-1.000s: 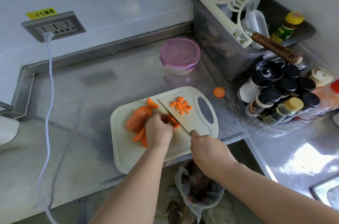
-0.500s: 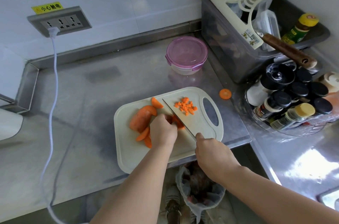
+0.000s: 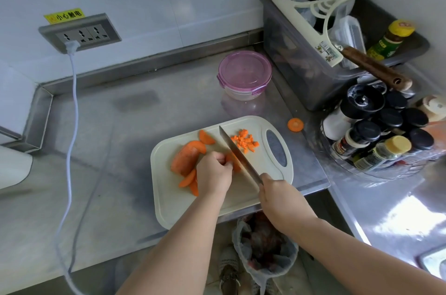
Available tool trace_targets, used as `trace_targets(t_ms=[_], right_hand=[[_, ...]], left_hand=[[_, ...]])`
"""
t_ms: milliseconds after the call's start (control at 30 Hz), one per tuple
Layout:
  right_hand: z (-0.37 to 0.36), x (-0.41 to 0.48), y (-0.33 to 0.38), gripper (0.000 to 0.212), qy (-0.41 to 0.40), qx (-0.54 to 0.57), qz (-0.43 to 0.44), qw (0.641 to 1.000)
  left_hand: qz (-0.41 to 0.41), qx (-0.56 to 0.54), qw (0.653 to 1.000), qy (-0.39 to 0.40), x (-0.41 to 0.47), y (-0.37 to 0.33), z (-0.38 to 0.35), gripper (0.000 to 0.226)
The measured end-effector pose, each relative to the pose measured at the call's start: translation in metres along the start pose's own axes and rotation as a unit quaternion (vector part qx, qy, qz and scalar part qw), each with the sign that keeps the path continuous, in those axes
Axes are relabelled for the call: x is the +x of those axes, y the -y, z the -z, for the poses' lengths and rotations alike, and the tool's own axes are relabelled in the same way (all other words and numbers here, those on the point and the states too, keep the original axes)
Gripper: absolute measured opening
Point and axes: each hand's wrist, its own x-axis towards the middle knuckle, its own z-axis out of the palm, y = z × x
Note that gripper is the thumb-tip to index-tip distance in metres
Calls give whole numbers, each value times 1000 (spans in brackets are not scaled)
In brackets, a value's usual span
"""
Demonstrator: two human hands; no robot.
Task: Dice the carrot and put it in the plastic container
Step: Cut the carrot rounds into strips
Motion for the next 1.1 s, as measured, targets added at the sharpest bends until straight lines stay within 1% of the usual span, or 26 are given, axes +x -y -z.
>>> trace_targets(t_ms=[33, 100, 167, 300, 367, 567, 700, 833, 933, 1100], right_hand=[[1, -2, 0, 18, -7, 2, 4, 1000], [3, -7, 1, 15, -16, -2, 15, 1000], [4, -10, 3, 16, -19, -21, 32, 999], [2, -13, 7, 15, -17, -37, 47, 998], [2, -13, 8, 15, -14, -40, 47, 998], [2, -13, 7, 21, -8, -48, 40, 998], [-1, -12, 7, 29, -1, -69, 42, 997], [-2, -13, 4, 31, -3, -90, 46, 995], [0, -12, 4, 30, 2, -84, 44, 996], [0, -12, 5, 36, 8, -74, 40, 996]], left_hand=[[2, -9, 1000, 1, -1, 0, 0, 14], [7, -30, 1000, -1, -1, 1, 0, 11], [13, -29, 999, -1, -1, 2, 0, 8], [21, -44, 999, -1, 3, 7, -2, 9], [22, -32, 999, -4, 3, 6, -1, 7], [8, -4, 1000, -11, -1, 1, 1, 15], [-4, 18, 1000, -18, -2, -1, 2, 15], [-9, 24, 999, -23, -2, -1, 1, 15], [-10, 26, 999, -26, -2, 0, 1, 15], [-10, 31, 999, -27, -2, 0, 1, 16]])
